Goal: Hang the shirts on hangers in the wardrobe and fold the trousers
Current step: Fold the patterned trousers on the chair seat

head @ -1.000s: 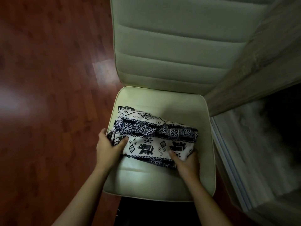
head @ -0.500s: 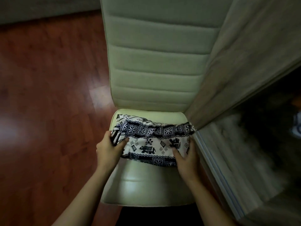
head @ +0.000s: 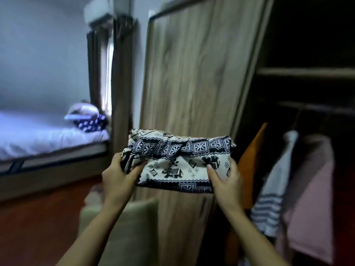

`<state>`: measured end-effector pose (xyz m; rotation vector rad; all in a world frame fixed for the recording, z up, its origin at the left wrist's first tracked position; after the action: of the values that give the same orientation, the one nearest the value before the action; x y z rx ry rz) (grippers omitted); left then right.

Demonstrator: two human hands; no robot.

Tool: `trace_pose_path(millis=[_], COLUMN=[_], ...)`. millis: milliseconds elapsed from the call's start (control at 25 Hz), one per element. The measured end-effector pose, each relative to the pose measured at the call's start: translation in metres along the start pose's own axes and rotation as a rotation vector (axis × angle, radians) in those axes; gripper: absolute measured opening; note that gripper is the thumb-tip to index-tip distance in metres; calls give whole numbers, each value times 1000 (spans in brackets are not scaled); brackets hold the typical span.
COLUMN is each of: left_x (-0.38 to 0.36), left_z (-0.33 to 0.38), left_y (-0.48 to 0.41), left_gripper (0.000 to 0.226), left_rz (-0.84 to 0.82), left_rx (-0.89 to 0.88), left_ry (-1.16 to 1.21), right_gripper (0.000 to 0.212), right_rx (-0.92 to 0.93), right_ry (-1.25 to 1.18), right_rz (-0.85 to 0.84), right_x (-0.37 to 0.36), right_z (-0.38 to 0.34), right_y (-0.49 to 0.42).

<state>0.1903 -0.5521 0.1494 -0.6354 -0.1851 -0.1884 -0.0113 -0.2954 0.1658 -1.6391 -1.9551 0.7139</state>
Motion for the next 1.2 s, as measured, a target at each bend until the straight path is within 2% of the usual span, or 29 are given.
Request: trace_pose_path(millis=[160, 280, 400, 560, 840, 920, 1040, 1080, 1120, 1200], left_x=[-5, -28, -69, -119, -187, -201, -232, -246, -264, -307], left_z=[112, 175, 240, 336, 482, 517, 566, 582, 597, 619], left_y=[-25, -20, -12, 8, 32, 32, 21, 16, 13, 15], left_gripper=[27, 31, 43, 44, 32, 32, 35, 38, 43, 62], left_rz=[71, 59, -3, -54, -102, -123, -175, -211, -275, -458], left_rx=[-130, -213, -298, -398, -428, -397, -351, -327, -311, -343], left_ry=[216, 287, 380, 506, 778, 841, 878, 863, 824, 608], right_gripper=[47, 56, 63, 51, 44, 46, 42, 40, 40, 47], right_rx=[206, 308, 400, 492, 655, 677, 781, 758, 658, 309], right_ry=[-35, 21, 92, 260, 498, 517, 571, 724, 922, 1242], right_rz=[114, 215, 315, 464, 656, 716, 708, 716, 728, 710], right_x=[70, 130, 201, 298, 420, 439, 454, 457, 463, 482], right_z=[-94, -130, -158, -198, -273, -287, -306, -308, -305, -283], right_y=[-69, -89, -105, -125, -164, -176, -203, -216, -233, -263])
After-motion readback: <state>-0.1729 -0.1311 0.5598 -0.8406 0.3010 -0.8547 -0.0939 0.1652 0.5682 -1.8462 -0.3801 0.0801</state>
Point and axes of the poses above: each hand's wrist, its own y-axis away from the middle knuckle, its own x-axis out of the back of the hand, z = x × y, the point moved 10 cm from there along -y, towards the middle knuckle, and after that the axes turned 11 degrees about -y, right-handed, at the moved point
